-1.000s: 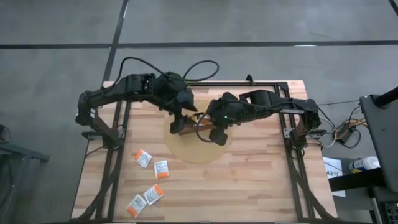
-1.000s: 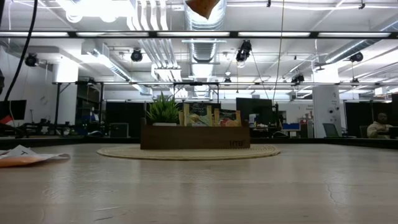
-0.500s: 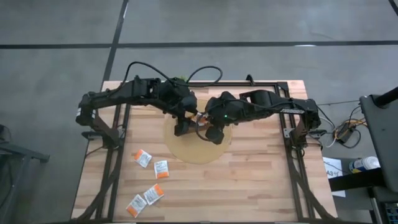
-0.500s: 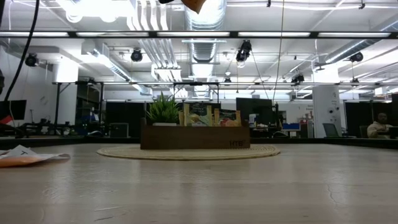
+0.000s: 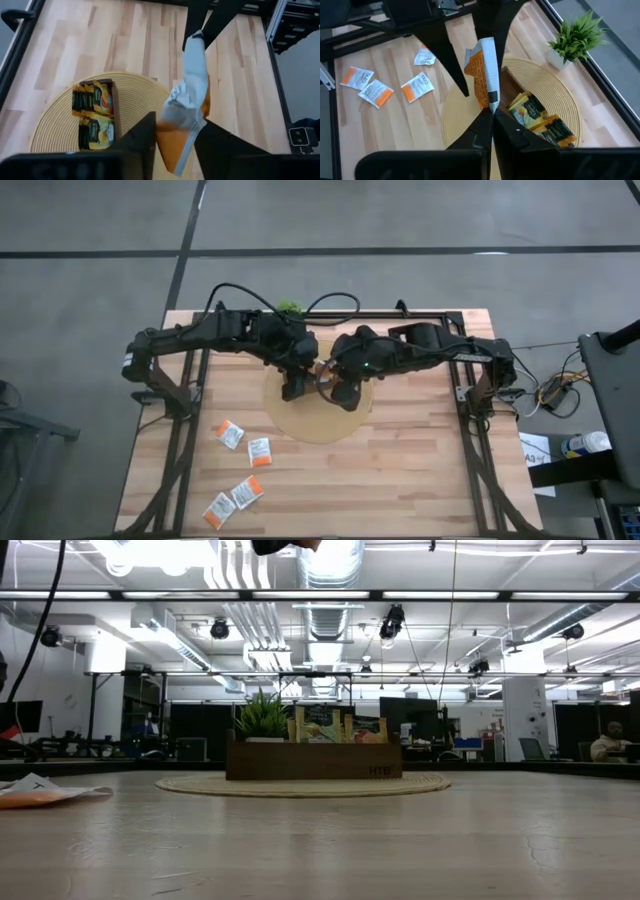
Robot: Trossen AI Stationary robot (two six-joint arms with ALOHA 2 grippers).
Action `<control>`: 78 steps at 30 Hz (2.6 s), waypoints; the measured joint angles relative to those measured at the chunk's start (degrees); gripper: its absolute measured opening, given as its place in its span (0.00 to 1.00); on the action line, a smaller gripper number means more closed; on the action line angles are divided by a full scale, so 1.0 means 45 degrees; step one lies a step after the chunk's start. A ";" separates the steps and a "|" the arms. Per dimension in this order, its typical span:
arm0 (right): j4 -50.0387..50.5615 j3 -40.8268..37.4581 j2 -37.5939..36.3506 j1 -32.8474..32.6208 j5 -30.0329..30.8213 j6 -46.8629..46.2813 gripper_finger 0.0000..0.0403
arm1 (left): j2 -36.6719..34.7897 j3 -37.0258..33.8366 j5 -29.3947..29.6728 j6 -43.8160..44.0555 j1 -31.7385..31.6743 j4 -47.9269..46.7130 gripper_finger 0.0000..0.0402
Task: Pick & Place Tea
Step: Put the white tea bag into the left section of the wooden organizer
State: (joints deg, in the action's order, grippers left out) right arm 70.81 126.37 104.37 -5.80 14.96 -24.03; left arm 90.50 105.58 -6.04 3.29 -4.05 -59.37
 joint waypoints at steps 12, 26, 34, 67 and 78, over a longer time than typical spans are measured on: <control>0.0189 0.0000 -0.0042 0.0000 -0.0093 0.0040 0.02 | -0.0121 0.0029 -0.0015 -0.0156 0.0012 0.0183 0.08; 0.0212 0.0178 -0.0529 -0.0021 -0.1660 0.0442 0.09 | -0.0146 0.0029 -0.0815 -0.0749 0.0003 0.0160 0.04; 0.0073 0.0748 -0.1513 -0.0719 -0.2007 0.0421 0.29 | -0.0146 0.0030 -0.3752 -0.0778 -0.0191 0.0238 0.03; -0.2642 0.0991 -0.1329 -0.2987 0.1325 1.3551 0.52 | -0.0131 0.0029 -1.3924 0.1274 -0.1129 0.2652 0.04; -0.4298 0.0986 -0.0895 -0.2984 0.0320 1.4926 0.52 | -0.0126 0.0019 -1.4133 0.1384 -0.1114 0.2667 0.04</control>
State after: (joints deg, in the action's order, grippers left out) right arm 51.47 130.80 100.34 -19.23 16.40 43.13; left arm 89.93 105.67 -69.64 9.52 -9.06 -47.37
